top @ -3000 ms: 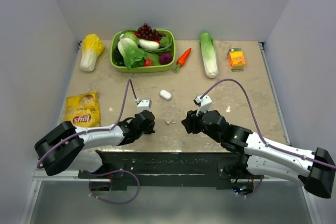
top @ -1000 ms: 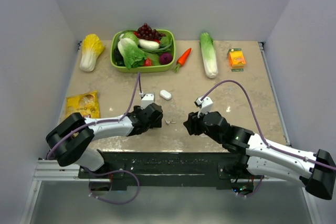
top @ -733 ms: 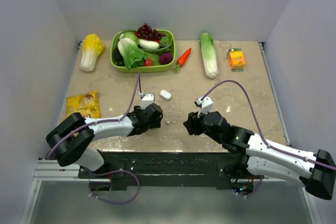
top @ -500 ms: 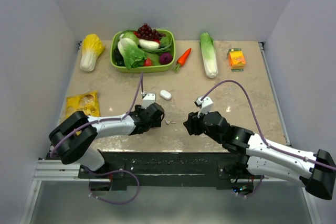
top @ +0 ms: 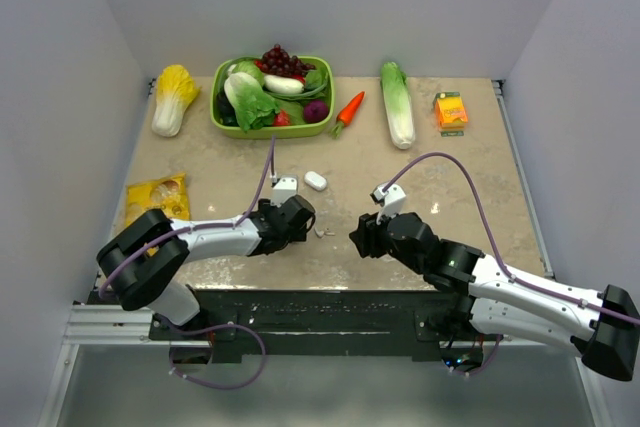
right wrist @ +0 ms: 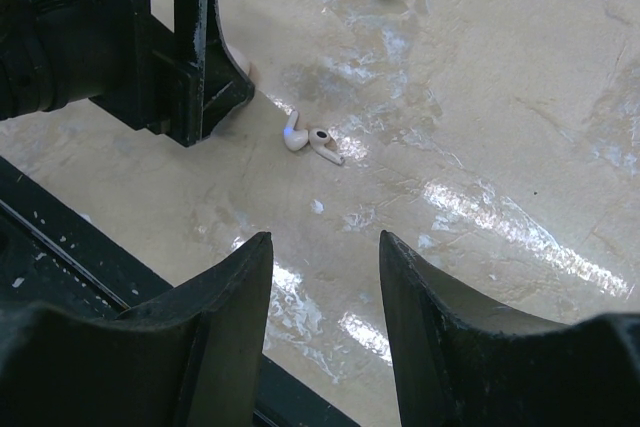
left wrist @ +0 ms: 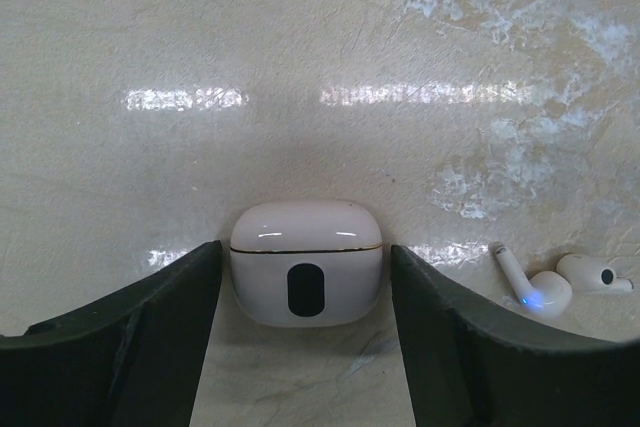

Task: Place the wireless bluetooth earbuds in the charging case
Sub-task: Pick up the charging case at the center of the board.

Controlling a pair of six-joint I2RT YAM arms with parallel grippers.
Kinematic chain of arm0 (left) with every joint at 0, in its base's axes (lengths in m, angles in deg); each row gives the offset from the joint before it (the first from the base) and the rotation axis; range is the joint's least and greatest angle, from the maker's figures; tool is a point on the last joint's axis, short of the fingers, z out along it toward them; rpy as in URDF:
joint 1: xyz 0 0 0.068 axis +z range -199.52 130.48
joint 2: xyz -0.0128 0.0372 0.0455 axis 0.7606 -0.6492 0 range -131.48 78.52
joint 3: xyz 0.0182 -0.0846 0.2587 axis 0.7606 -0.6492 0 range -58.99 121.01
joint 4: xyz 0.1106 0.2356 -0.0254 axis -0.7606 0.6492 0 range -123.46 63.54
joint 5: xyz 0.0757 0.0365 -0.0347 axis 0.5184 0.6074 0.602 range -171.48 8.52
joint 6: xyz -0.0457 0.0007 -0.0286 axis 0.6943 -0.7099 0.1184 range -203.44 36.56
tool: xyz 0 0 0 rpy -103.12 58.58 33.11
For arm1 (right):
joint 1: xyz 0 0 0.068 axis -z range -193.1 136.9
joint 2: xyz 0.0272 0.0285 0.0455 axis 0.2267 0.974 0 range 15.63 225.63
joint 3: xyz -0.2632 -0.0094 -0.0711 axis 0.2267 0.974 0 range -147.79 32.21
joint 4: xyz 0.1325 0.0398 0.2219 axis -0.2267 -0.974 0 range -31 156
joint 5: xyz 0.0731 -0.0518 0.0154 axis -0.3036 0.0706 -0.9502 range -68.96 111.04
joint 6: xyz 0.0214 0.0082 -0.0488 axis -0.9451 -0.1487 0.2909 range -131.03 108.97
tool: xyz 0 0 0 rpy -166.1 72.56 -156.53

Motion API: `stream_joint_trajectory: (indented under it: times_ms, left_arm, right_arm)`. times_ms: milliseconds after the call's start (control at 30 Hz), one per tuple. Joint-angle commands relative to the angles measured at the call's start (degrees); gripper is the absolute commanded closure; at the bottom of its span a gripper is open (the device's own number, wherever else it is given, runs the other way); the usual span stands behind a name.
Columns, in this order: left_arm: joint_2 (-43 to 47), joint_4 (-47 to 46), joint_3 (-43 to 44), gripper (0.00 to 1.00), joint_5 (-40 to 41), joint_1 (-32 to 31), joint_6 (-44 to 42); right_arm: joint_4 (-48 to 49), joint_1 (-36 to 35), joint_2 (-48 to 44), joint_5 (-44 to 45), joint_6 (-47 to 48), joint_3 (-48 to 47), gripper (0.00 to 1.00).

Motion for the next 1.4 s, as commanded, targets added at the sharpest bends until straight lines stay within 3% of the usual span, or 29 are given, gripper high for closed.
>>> stream_joint_trajectory:
  times_ms: [0,200,400,500,633,700,733,800,833,933,1000,1033,1100,1133,1200,1233,1367]
  left_arm:
    - [-0.85,4.63,0.20,0.26,0.48,-0.83,1.58]
    - [-0.85,5.69,0.29,0.25,0.92,-1.62,1.93]
    - [-0.76,5.86,0.20,0.35,0.66,-1.97,2.11]
    - [-0.59,5.86,-0.15,0.43,0.22,-2.06,2.02]
    - [0.20,5.08,-0.85,0.64,0.31,-2.06,1.93]
    - [2.30,4.02,-1.73,0.70,1.70,-2.06,1.50]
    - [3.62,1.32,-2.34,0.81,2.15,-2.06,-0.25]
    - [8.87,-2.64,-4.89,0.91,3.03,-2.06,-2.62]
    - [10.73,-7.53,-5.86,1.00,3.12,-2.06,-5.94]
    - [18.20,-21.92,-10.42,1.00,1.63,-2.06,-14.11]
    - [23.38,-31.09,-15.95,1.00,-3.43,-2.06,-18.87]
    - [24.80,-40.71,-17.97,1.00,-5.04,-2.06,-23.42]
    - [28.06,-52.61,-25.44,1.00,-10.64,-2.06,-28.19]
    - [28.68,-64.94,-28.16,1.00,-12.25,-2.06,-30.91]
    - [28.60,-78.00,-35.81,1.00,-17.50,-2.15,-33.56]
    - [27.64,-90.34,-37.84,1.00,-19.54,-2.15,-35.66]
    - [19.48,-106.18,-39.35,1.00,-28.59,-2.41,-39.63]
  right_arm:
    - [1.55,0.10,-0.70,1.10,-0.02,-0.43,0.50]
    - [1.81,0.10,-0.53,1.10,0.16,-0.52,0.50]
    - [1.37,0.10,-0.61,1.10,0.25,-0.78,0.50]
    - [1.20,0.10,-0.87,1.10,0.34,-0.87,0.50]
    - [1.11,0.10,-0.70,1.18,0.42,-1.66,0.50]
    - [0.85,0.10,-0.87,1.18,0.16,-2.10,0.50]
    - [0.76,0.10,-0.96,1.27,-0.01,-2.62,0.50]
    - [0.49,0.10,-1.31,1.27,-0.19,-3.33,0.50]
    - [0.32,0.10,-1.75,1.62,-0.19,-4.29,0.49]
    - [0.67,0.10,-3.76,1.89,0.16,-6.14,0.47]
    - [2.16,0.10,-5.09,1.19,0.95,-6.67,0.44]
    - [2.60,0.10,-5.53,0.66,1.04,-7.37,0.35]
    - [2.26,0.01,-5.89,-1.53,1.04,-8.77,0.29]
    - [1.47,0.10,-5.45,-2.58,1.21,-11.22,0.27]
    - [-1.34,0.18,-3.26,-4.78,1.39,-13.87,0.27]
    - [-1.87,0.19,-2.64,-5.49,1.22,-15.88,0.26]
    - [-2.23,0.18,0.53,-10.06,1.74,-18.71,0.25]
